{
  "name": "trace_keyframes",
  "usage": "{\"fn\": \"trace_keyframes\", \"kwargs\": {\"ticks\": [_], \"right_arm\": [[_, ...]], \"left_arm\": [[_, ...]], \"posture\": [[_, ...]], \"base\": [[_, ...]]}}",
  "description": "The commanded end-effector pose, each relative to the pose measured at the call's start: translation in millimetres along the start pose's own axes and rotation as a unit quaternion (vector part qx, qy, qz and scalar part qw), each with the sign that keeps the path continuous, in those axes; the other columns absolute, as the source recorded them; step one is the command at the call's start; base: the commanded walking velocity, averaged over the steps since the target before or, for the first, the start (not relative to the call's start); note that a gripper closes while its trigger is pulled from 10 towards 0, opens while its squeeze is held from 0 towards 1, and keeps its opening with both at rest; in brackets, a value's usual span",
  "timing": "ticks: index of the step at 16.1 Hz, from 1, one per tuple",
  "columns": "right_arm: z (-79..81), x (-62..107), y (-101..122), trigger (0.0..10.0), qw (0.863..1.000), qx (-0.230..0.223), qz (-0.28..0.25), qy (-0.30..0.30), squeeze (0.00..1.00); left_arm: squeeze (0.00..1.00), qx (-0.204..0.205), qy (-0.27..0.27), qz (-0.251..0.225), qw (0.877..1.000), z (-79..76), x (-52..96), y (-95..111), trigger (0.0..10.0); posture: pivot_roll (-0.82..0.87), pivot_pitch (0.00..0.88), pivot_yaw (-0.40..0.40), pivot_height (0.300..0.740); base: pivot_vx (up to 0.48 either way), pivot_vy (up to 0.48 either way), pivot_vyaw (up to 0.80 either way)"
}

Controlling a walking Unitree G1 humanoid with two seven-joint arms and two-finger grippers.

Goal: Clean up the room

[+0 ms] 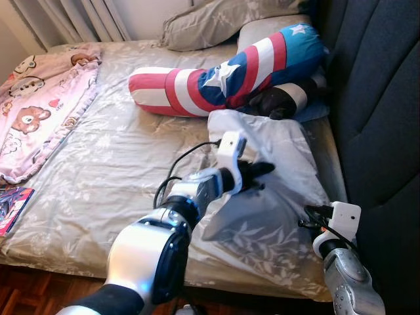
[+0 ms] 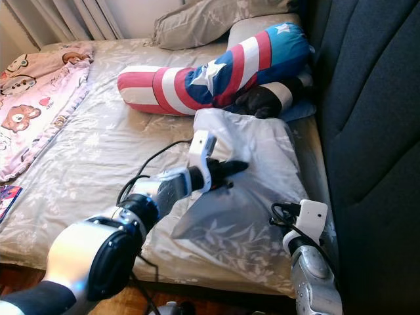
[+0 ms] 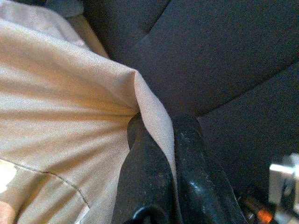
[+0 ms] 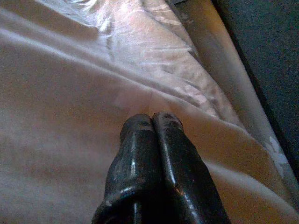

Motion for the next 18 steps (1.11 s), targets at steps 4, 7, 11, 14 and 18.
{"fn": "trace_keyframes", "kwargs": {"ticks": [4, 7, 11, 14, 18], "right_arm": [[6.4, 2.3, -6, 10.0, 1.0, -0.01, 0.004, 0.006, 0.0], [10.4, 2.3, -9, 10.0, 1.0, -0.011, 0.012, 0.014, 0.0], [15.7, 1.4, -10, 10.0, 0.999, -0.012, 0.015, 0.026, 0.0], [22.9, 1.3, -13, 10.0, 0.999, -0.013, 0.02, 0.045, 0.0], [28.3, 2.0, -15, 10.0, 0.998, -0.012, 0.023, 0.06, 0.0]], "left_arm": [[0.0, -0.036, 0.012, -0.013, 0.999, 13.7, 13.6, 15, 10.0], [0.0, -0.045, 0.078, 0.0, 0.996, 42.6, 32.9, 3, 10.0], [0.0, -0.077, 0.157, 0.007, 0.985, 67.3, 50.8, -5, 10.0], [0.0, -0.097, 0.201, 0.01, 0.975, 78.4, 59.4, -8, 10.0], [1.0, -0.088, 0.233, 0.012, 0.968, 88.7, 68.6, -17, 10.0]], "posture": [[-0.09, 0.152, 0.119, 0.74], [-0.08, 0.155, 0.113, 0.74], [-0.07, 0.157, 0.103, 0.74], [-0.07, 0.157, 0.099, 0.74], [-0.07, 0.157, 0.095, 0.74]], "base": [[0.0, 0.0, 0.0], [0.0, 0.0, 0.0], [0.0, 0.0, 0.0], [0.0, 0.0, 0.0], [0.0, 0.0, 0.0]]}}
Point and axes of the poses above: a point about 5 cm out from each wrist's last joint towards the gripper, its own x axis pointing back from the gripper into the wrist, its own y axis along the axis of the wrist's last joint, z = x × y, the point moved 2 cm from there along -x, pointing out of the wrist towards the gripper, and after that the axes turned 9 degrees about x, right-handed, at the moved point
